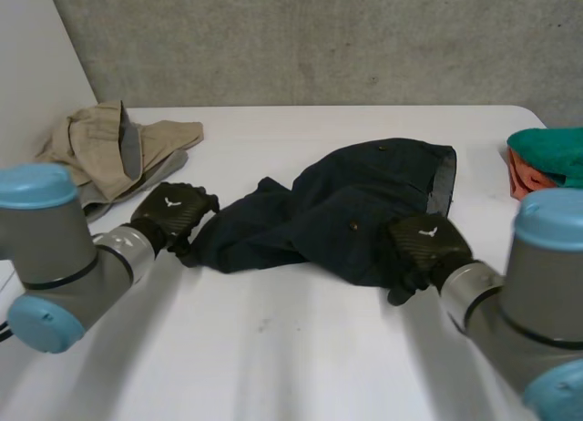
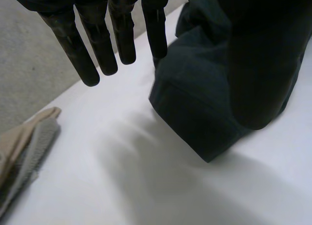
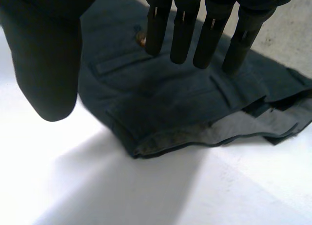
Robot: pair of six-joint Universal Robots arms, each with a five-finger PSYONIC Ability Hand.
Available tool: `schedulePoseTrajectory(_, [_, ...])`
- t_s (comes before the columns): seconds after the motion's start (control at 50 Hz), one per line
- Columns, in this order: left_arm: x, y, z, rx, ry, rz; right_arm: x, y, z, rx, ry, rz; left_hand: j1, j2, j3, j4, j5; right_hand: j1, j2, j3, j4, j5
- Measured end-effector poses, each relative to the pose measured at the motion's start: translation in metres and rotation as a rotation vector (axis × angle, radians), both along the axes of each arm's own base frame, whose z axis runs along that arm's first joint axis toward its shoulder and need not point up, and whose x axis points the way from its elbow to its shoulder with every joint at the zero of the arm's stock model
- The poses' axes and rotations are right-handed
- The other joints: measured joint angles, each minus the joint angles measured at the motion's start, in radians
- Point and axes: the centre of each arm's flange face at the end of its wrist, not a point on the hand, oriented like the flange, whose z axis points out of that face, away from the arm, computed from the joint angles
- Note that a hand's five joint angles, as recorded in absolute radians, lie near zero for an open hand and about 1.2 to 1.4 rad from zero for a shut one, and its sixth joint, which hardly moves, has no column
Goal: Fold the laundry.
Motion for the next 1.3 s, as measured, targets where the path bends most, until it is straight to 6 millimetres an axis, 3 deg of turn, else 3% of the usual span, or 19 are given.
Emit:
schedulePoseTrajectory(0.16, [-0.012, -0.012, -0.017, 0.013, -0.007, -0.018, 0.017, -0.012, -0.035, -0.013, 0.039, -0.028, 0.074, 0.058, 0.059, 0.060, 0.058, 0.038, 0.037, 0.037, 0.034, 0.032])
schedulePoseTrajectory(0.26, [-0.021, -0.014, -0.022, 0.010, -0.008, -0.035, 0.024, -0.022, -0.047, -0.048, 0.046, -0.026, 0.374, 0.339, 0.323, 0.324, 0.316, 0.261, 0.274, 0.253, 0.243, 0.237])
schedulePoseTrajectory(0.32, [-0.025, -0.015, -0.023, 0.004, -0.008, -0.041, 0.028, -0.029, -0.052, -0.085, 0.051, -0.020, 0.724, 0.706, 0.691, 0.698, 0.684, 0.576, 0.628, 0.615, 0.607, 0.567])
schedulePoseTrajectory(0.4, [-0.028, -0.017, -0.024, -0.004, -0.008, -0.042, 0.030, -0.036, -0.051, -0.142, 0.053, -0.016, 0.728, 0.761, 0.752, 0.762, 0.720, 0.622, 0.691, 0.691, 0.689, 0.645])
schedulePoseTrajectory(0.48, [-0.034, -0.015, -0.017, -0.026, -0.006, -0.046, 0.033, -0.043, -0.035, -0.225, 0.046, -0.013, 0.728, 0.763, 0.754, 0.763, 0.720, 0.622, 0.690, 0.696, 0.694, 0.645])
schedulePoseTrajectory(0.56, [-0.040, -0.011, 0.027, -0.138, 0.027, -0.032, 0.034, -0.049, 0.018, -0.376, 0.017, -0.017, 0.728, 0.763, 0.754, 0.763, 0.720, 0.622, 0.690, 0.696, 0.699, 0.650])
schedulePoseTrajectory(0.6, [-0.041, -0.011, 0.063, -0.229, 0.066, -0.014, 0.034, -0.050, 0.050, -0.450, 0.000, -0.020, 0.728, 0.764, 0.755, 0.763, 0.720, 0.622, 0.690, 0.696, 0.702, 0.652])
schedulePoseTrajectory(0.7, [-0.034, 0.005, 0.175, -0.482, 0.237, 0.040, 0.030, -0.045, 0.146, -0.611, -0.044, -0.028, 0.728, 0.764, 0.755, 0.763, 0.720, 0.622, 0.690, 0.696, 0.704, 0.655])
schedulePoseTrajectory(0.74, [-0.029, 0.015, 0.209, -0.553, 0.305, 0.052, 0.028, -0.041, 0.172, -0.646, -0.058, -0.030, 0.728, 0.764, 0.755, 0.763, 0.720, 0.622, 0.690, 0.696, 0.704, 0.656])
schedulePoseTrajectory(0.76, [-0.024, 0.024, 0.237, -0.607, 0.365, 0.059, 0.025, -0.036, 0.195, -0.678, -0.072, -0.032, 0.728, 0.764, 0.755, 0.763, 0.720, 0.622, 0.691, 0.696, 0.704, 0.659])
schedulePoseTrajectory(0.84, [-0.005, 0.058, 0.310, -0.757, 0.535, 0.059, 0.015, -0.015, 0.258, -0.786, -0.129, -0.047, 0.728, 0.765, 0.758, 0.763, 0.721, 0.622, 0.691, 0.702, 0.704, 0.659])
schedulePoseTrajectory(0.9, [0.007, 0.082, 0.348, -0.845, 0.623, 0.050, 0.006, 0.001, 0.294, -0.866, -0.174, -0.062, 0.728, 0.766, 0.758, 0.763, 0.720, 0.622, 0.690, 0.705, 0.704, 0.659])
schedulePoseTrajectory(1.0, [0.019, 0.103, 0.385, -0.945, 0.698, 0.050, -0.004, 0.019, 0.331, -0.962, -0.232, -0.085, 0.728, 0.766, 0.758, 0.764, 0.720, 0.622, 0.690, 0.705, 0.704, 0.659])
schedulePoseTrajectory(1.06, [0.019, 0.100, 0.390, -0.958, 0.704, 0.056, -0.005, 0.018, 0.337, -0.979, -0.246, -0.094, 0.728, 0.766, 0.758, 0.764, 0.720, 0.622, 0.690, 0.705, 0.704, 0.659])
schedulePoseTrajectory(1.14, [0.012, 0.080, 0.380, -0.926, 0.681, 0.067, 0.001, 0.005, 0.327, -0.948, -0.237, -0.101, 0.728, 0.766, 0.758, 0.764, 0.721, 0.622, 0.690, 0.705, 0.704, 0.659])
schedulePoseTrajectory(1.24, [-0.007, 0.024, 0.332, -0.802, 0.601, 0.096, 0.018, -0.034, 0.280, -0.817, -0.195, -0.111, 0.728, 0.766, 0.759, 0.767, 0.721, 0.622, 0.690, 0.705, 0.704, 0.659])
schedulePoseTrajectory(1.26, [-0.011, 0.012, 0.319, -0.771, 0.581, 0.102, 0.019, -0.037, 0.276, -0.808, -0.192, -0.111, 0.728, 0.766, 0.759, 0.767, 0.721, 0.622, 0.690, 0.705, 0.704, 0.659])
schedulePoseTrajectory(1.28, [-0.011, 0.012, 0.319, -0.771, 0.581, 0.102, 0.019, -0.037, 0.276, -0.808, -0.192, -0.111, 0.728, 0.766, 0.759, 0.767, 0.721, 0.622, 0.690, 0.705, 0.704, 0.659])
schedulePoseTrajectory(1.3, [-0.019, -0.012, 0.289, -0.708, 0.535, 0.114, 0.026, -0.062, 0.240, -0.715, -0.163, -0.122, 0.728, 0.766, 0.759, 0.767, 0.721, 0.622, 0.690, 0.705, 0.704, 0.659])
